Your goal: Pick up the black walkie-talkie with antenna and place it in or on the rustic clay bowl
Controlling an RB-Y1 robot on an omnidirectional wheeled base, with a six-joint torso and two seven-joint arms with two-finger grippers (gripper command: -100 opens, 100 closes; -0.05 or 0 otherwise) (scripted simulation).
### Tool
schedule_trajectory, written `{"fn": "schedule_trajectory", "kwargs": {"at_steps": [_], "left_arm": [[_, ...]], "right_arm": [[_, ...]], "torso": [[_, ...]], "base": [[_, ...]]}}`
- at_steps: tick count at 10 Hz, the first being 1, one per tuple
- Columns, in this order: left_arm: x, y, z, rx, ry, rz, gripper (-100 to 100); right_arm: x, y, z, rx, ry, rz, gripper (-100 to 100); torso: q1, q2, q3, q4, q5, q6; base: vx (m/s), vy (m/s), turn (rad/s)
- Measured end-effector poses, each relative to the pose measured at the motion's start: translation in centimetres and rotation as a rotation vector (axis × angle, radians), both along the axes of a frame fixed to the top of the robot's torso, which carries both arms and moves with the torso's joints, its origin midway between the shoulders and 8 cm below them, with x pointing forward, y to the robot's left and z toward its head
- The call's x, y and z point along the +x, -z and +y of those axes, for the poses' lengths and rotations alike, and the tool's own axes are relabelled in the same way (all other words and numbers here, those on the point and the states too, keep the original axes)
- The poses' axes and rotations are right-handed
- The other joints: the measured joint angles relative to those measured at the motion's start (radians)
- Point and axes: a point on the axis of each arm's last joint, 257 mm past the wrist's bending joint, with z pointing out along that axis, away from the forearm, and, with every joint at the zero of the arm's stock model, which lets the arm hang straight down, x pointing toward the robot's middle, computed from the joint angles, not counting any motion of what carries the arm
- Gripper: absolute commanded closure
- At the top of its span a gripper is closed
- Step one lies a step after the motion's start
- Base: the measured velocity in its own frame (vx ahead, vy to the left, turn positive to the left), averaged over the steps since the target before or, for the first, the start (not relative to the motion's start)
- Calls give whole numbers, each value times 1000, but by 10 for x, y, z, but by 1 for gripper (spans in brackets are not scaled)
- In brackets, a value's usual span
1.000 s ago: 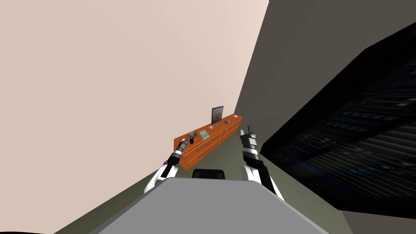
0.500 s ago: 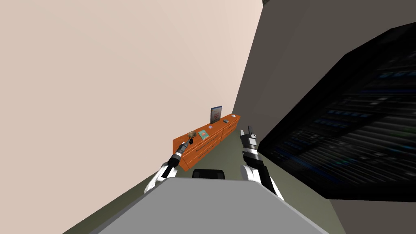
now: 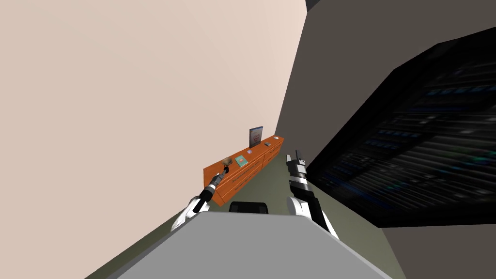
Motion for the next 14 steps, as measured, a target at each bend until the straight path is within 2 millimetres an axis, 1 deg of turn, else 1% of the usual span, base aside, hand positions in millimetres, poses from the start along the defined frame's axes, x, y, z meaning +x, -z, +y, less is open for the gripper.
{"fn": "schedule_trajectory", "kwargs": {"at_steps": [2,4,7,9,12,13,14], "left_arm": [[-3,22,8,27,0,60,-100],[-6,39,15,43,-3,102,-100],[-13,65,33,76,-12,181,-100],[-18,79,44,92,-20,225,-100],[-21,92,58,113,-34,271,-100],[-21,93,59,113,-36,273,0],[-21,93,59,113,-35,273,-100]], "right_arm": [[0,0,0,0,0,0,0],[0,0,0,0,0,0,0],[0,0,0,0,0,0,0],[0,0,0,0,0,0,0],[0,0,0,0,0,0,0],[0,0,0,0,0,0,0],[0,0,0,0,0,0,0]], "torso": [[0,-1,-1,0,0,0],[0,-1,-1,0,0,0],[-1,-3,-2,-1,0,0],[-2,-4,-3,-1,0,0],[0,-6,-3,-1,0,0],[-1,-3,-2,-1,0,0],[-1,0,0,0,0,0]], "base": [[37,1,-56],[40,0,-80],[67,-10,-78],[85,-9,-66],[82,2,-39],[9,1,2],[113,19,53]]}}
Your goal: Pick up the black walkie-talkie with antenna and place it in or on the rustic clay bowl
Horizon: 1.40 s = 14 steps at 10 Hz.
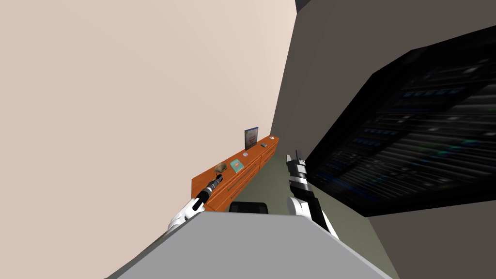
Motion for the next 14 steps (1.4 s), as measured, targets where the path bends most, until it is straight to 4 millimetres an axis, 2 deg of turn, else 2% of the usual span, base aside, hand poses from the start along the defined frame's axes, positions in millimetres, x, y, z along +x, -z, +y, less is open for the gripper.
{"fn": "schedule_trajectory", "kwargs": {"at_steps": [1,2,6,8,11,14], "left_arm": [[-1,5,-5,-2,1,0,-100],[-1,5,-6,-1,4,-1,100],[-2,5,-5,0,4,0,100],[-2,5,-5,0,4,0,-100],[-34,29,-11,-20,-3,62,-100],[-54,36,-14,-33,-4,92,-100]], "right_arm": [[0,0,0,0,0,0,0],[0,0,0,0,0,0,0],[0,0,0,0,0,0,0],[0,0,0,0,0,0,0],[0,0,0,0,0,0,0],[0,0,0,0,0,0,0]], "torso": [[1,-4,-2,-1,0,0],[1,-3,-2,-1,0,0],[0,0,0,0,1,1],[0,0,0,0,1,1],[0,2,1,1,1,1],[0,2,1,1,0,1]], "base": [[71,9,11],[9,3,8],[0,0,0],[-3,-2,17],[-21,-9,32],[-19,-8,10]]}}
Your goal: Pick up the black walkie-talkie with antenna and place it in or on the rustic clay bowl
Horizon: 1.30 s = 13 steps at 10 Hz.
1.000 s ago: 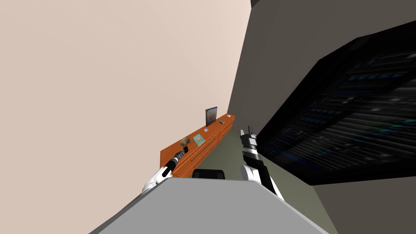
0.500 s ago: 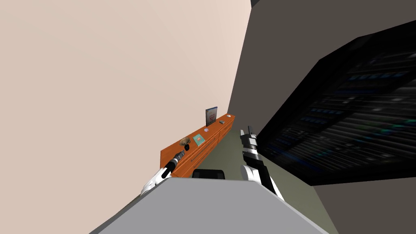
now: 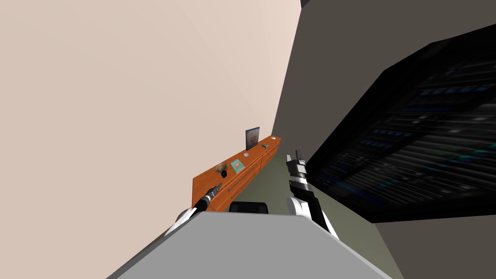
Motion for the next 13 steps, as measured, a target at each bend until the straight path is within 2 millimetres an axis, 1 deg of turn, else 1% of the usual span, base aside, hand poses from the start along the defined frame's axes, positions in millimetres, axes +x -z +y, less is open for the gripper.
{"fn": "schedule_trajectory", "kwargs": {"at_steps": [1,2,4,5,8,12,13], "left_arm": [[-11,3,-3,-11,-4,17,-100],[-17,6,-2,-24,-10,31,-100],[-15,4,1,-48,-27,35,-100],[-8,-3,6,-49,-32,29,-100],[12,-12,21,-29,-40,16,-100],[47,-35,46,29,-37,-10,-100],[48,-36,47,31,-38,-10,0]], "right_arm": [[0,0,0,0,0,0,0],[0,0,0,0,0,0,0],[0,0,0,0,0,0,0],[0,0,0,0,0,0,0],[0,0,0,0,0,0,0],[0,0,0,0,0,0,0],[0,0,0,0,0,0,0]], "torso": [[0,1,0,0,0,0],[-1,2,1,0,0,0],[0,2,1,1,0,1],[0,1,1,0,0,1],[0,-1,-1,0,0,1],[3,-4,-2,-1,0,0],[2,-3,-2,-1,1,0]], "base": [[-53,-23,-48],[-63,-22,-107],[-38,-16,-157],[-11,-14,-121],[-4,-18,-108],[21,12,-102],[0,0,0]]}}
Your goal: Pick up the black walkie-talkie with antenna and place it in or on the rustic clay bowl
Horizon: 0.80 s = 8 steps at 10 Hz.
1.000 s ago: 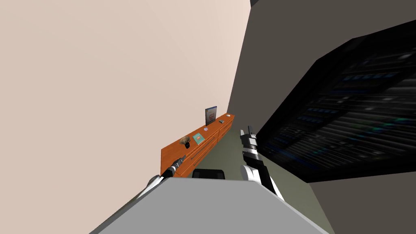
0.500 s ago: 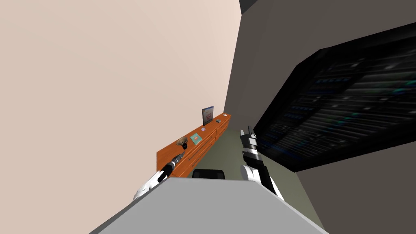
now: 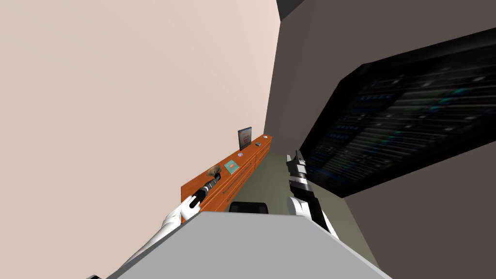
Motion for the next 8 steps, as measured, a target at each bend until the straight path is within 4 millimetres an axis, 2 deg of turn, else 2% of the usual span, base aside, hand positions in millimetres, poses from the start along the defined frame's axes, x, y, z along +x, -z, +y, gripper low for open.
{"fn": "schedule_trajectory", "kwargs": {"at_steps": [1,3,4,8], "left_arm": [[0,0,0,0,0,0,-100],[2,5,-5,0,0,-3,-100],[2,5,-6,1,2,-4,100],[2,5,-6,1,2,-4,100]], "right_arm": [[0,0,0,0,0,0,0],[0,0,0,0,0,0,0],[0,0,0,0,0,0,0],[0,0,0,0,0,0,0]], "torso": [[-1,1,1,0,0,0],[0,-2,-1,0,0,0],[0,-1,-1,0,0,0],[-2,2,1,0,0,0]], "base": [[35,16,13],[55,26,7],[6,3,-1],[0,0,0]]}}
